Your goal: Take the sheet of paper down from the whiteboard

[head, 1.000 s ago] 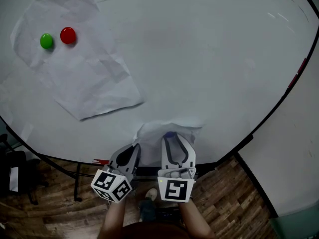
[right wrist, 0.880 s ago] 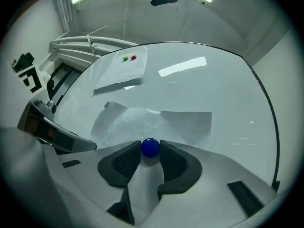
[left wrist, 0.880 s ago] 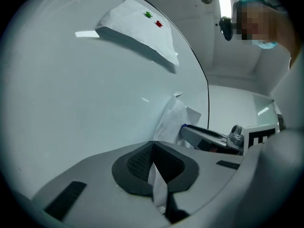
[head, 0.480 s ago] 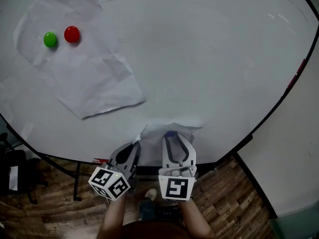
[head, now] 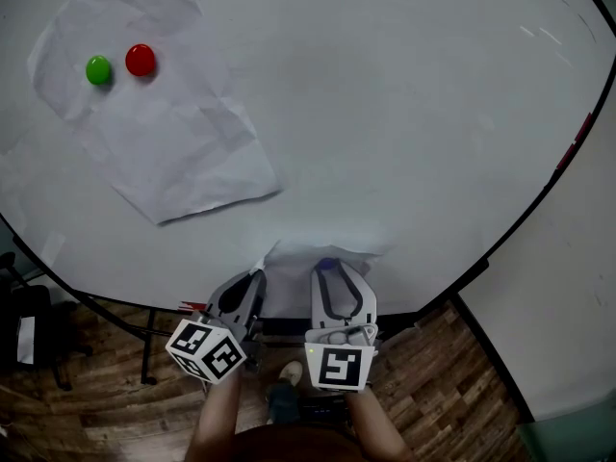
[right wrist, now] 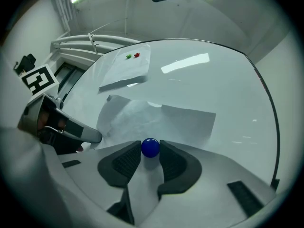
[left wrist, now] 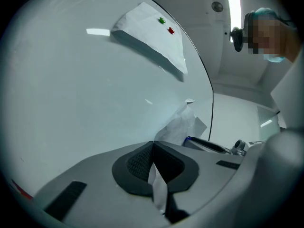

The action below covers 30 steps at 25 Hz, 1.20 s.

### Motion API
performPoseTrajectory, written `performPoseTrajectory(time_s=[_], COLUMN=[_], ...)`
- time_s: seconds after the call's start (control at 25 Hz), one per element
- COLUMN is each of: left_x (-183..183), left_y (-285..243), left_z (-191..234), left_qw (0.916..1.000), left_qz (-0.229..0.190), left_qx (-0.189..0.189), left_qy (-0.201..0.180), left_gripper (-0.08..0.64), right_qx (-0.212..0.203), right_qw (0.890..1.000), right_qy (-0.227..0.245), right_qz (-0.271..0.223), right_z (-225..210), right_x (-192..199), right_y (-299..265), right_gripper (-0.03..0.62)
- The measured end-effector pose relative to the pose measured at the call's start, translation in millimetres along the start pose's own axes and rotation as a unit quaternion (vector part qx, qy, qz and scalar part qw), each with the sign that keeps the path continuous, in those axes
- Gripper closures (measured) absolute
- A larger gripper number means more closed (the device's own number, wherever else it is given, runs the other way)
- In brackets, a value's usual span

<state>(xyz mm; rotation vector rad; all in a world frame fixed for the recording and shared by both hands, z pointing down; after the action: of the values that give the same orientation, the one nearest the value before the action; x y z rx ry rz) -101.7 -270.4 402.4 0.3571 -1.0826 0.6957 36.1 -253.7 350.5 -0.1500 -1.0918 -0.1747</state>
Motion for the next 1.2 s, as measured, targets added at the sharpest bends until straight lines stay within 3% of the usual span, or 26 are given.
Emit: performPoseTrajectory(time_s=[1.2], left_x=[-2], left_y=[15], left_z=[16], left_qw=[0.9991], left_qz=[-0.006], left_qx=[-0.032], left_qy=[0.027], left_gripper=[0.537], right_qx=[0.004], right_qw=[0.999], right_qy=[-0.037], right_qz=[0.019], right_z=[-10], right_x=[14], right_y=[-1], right_gripper=[0.457])
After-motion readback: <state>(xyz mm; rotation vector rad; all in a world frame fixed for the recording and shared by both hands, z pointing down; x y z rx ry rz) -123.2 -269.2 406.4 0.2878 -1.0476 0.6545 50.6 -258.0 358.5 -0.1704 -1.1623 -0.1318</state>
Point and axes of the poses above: the fingertips, and each gripper's own axes: y backward along the fingers, z to its left, x out of its underside, the point moved 4 cm from there along y, backward along the fingers, and after that the axes turned 14 degrees about z, right-handed, at the moved point
